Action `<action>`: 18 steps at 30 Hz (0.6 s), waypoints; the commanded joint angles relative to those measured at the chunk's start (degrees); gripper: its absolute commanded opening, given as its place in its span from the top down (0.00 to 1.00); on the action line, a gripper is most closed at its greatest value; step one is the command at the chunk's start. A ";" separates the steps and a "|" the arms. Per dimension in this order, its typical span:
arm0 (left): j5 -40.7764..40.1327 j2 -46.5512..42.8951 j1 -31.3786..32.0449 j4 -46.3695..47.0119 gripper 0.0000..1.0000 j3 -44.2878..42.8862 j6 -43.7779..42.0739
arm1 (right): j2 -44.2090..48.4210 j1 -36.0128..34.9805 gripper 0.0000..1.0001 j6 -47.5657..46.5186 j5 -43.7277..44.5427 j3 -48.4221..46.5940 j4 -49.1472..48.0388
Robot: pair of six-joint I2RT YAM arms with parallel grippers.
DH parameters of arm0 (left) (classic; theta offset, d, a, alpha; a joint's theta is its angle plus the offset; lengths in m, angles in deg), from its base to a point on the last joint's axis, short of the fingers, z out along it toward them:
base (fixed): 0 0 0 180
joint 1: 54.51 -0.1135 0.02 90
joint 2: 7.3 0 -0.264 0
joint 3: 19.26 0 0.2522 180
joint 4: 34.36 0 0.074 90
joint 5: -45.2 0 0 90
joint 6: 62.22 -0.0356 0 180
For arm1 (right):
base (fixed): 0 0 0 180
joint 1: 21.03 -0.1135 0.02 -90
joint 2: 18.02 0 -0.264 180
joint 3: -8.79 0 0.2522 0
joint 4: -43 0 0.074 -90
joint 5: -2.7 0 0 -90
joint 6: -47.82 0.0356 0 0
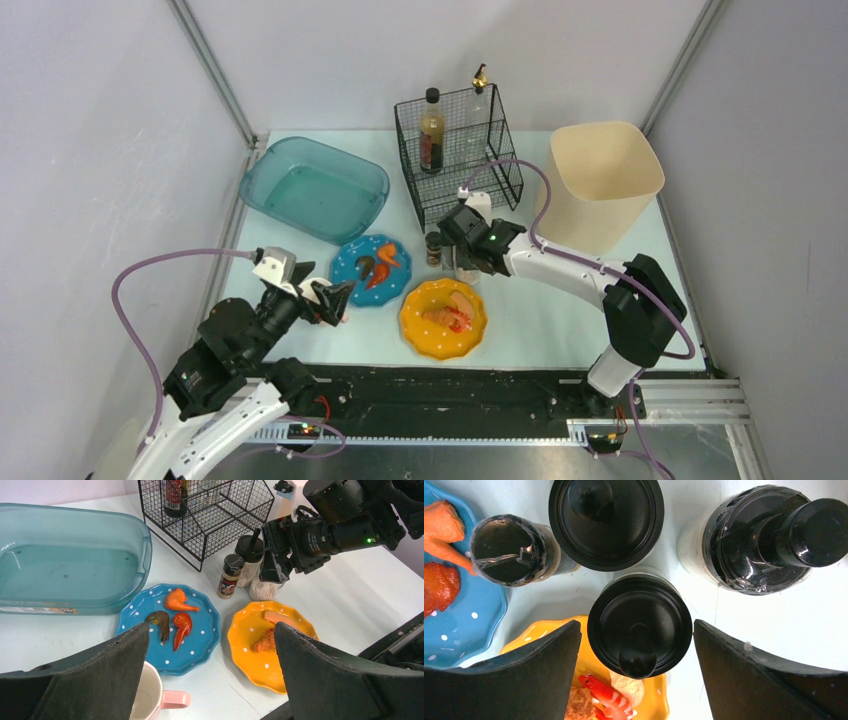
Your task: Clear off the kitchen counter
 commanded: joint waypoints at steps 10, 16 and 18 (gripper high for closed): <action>0.45 -0.26 -0.36 1.74 0.02 0.19 -1.12 | -0.95 0.93 0.40 -0.33 0.21 -0.14 -2.60; 0.48 -0.35 -0.37 1.73 0.02 0.18 -1.08 | 0.59 -0.26 0.70 -1.41 1.30 -0.18 -1.81; 0.42 -0.29 -0.39 1.70 0.02 0.19 -1.12 | 2.60 -1.16 0.79 -1.87 2.45 -0.14 -1.41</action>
